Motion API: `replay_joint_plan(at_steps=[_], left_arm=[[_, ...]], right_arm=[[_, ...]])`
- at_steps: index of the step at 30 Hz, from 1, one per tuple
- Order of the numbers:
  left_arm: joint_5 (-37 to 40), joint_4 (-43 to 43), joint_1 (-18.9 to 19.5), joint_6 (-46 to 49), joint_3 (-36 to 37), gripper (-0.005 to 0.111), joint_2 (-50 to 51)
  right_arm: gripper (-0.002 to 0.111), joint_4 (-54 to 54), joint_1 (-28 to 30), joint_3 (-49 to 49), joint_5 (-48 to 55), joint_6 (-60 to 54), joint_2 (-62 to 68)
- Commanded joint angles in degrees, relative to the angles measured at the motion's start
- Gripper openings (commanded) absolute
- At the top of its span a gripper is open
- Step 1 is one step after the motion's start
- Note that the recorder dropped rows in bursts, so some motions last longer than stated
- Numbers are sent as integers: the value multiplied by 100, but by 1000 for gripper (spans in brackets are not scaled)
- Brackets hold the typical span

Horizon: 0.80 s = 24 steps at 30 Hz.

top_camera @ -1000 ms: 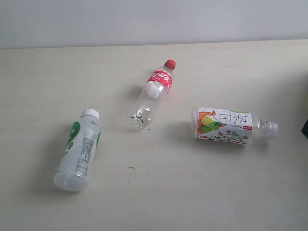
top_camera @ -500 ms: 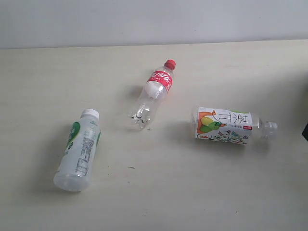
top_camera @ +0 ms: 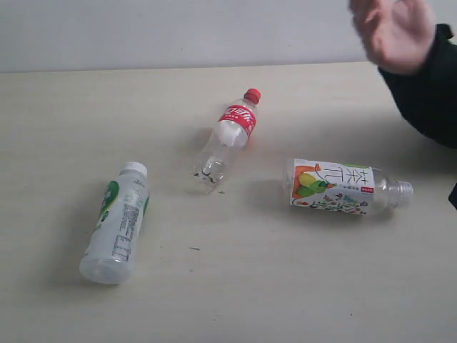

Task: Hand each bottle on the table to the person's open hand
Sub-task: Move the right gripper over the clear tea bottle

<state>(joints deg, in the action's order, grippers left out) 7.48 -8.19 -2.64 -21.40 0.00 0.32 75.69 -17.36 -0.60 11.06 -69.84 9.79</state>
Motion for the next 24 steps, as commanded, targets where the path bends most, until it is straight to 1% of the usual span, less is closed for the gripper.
replay_joint_plan(at_steps=[1, 6, 10, 12, 13, 17, 21, 22, 24], left_arm=[[-26, -19, -22, 4, 0, 0, -32], [-26, -19, -22, 4, 0, 0, -32], [-26, -19, -22, 4, 0, 0, -32], [-26, -19, -22, 4, 0, 0, -32], [-26, -19, -22, 4, 0, 0, -32], [-26, -19, -22, 4, 0, 0, -32], [-26, -19, -22, 4, 0, 0, -32], [-26, -19, -22, 4, 0, 0, -32], [-26, -19, -22, 4, 0, 0, -32]], right_arm=[[0, 18, 11, 20, -17, -31, -44], [0, 173, 11, 20, -170, 114, -44], [0, 861, 11, 20, -524, 152, -44], [0, 1222, 11, -41, -525, 52, -44], [0, 1222, 11, -103, -525, 1, -44], [0, 1222, 11, -907, -468, -69, -18], [0, 1222, 11, -1709, -214, -814, 331], [0, 1089, 11, -2085, -177, -982, 639], [0, 243, 11, -2872, -124, -493, 1551]])
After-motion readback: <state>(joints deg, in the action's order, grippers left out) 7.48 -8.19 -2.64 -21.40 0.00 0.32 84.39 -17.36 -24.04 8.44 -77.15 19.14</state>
